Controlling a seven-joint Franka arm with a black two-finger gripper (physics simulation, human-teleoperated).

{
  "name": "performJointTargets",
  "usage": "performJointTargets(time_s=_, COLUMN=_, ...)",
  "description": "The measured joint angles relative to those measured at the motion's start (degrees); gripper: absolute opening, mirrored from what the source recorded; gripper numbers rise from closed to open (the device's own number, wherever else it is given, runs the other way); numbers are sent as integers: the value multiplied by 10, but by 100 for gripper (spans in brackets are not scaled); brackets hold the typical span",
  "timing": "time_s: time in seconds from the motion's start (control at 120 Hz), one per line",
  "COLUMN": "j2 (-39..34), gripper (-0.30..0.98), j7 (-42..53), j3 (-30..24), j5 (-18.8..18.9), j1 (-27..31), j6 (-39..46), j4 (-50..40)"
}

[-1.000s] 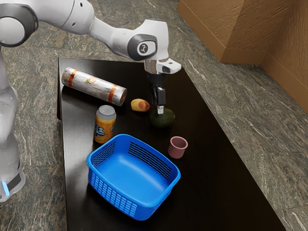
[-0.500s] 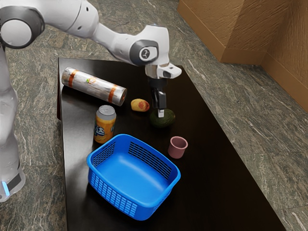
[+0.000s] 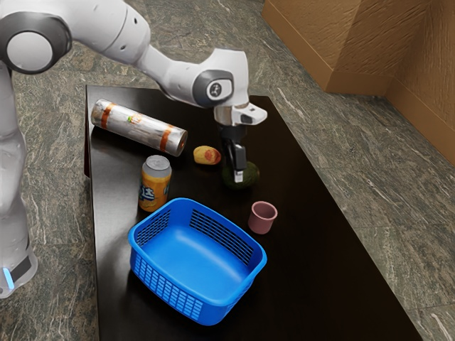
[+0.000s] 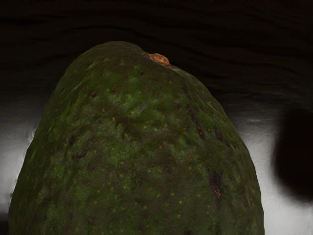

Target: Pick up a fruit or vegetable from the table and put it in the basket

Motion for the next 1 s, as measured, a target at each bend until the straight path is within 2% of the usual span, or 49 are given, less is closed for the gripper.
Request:
performJointTargets(time_s=0.333, j2=23, gripper=68, j7=2, j3=-1, j5=-26, j1=-15, j6=12, j4=-2)
performJointTargets(time_s=0.475, j2=22, gripper=44, j7=-2, j3=1, j5=-40, j1=-22, j6=21, j4=-1)
performJointTargets(time_s=0.583, j2=15, gripper=33, j7=-11, j3=4, j5=-38, j1=-27, j6=31, j4=-1)
performJointTargets(time_s=0.65, j2=-34, gripper=28, j7=-20, j3=1, j5=-33, j1=-27, j6=35, j4=-17)
performJointTargets(time_s=0.725, j2=-153, gripper=29, j7=-38, j3=-2, j5=-28, j1=-16, j6=39, j4=-96)
performJointTargets(time_s=0.775, j2=-236, gripper=30, j7=-55, j3=-27, j5=-26, j1=-15, j6=41, j4=-149)
performJointTargets(time_s=0.842, j2=-307, gripper=30, j7=-83, j3=-86, j5=-25, j1=-16, j6=42, j4=-181)
performJointTargets(time_s=1.0, j2=-377, gripper=30, j7=-176, j3=-256, j5=-23, j1=-26, j6=42, j4=-197)
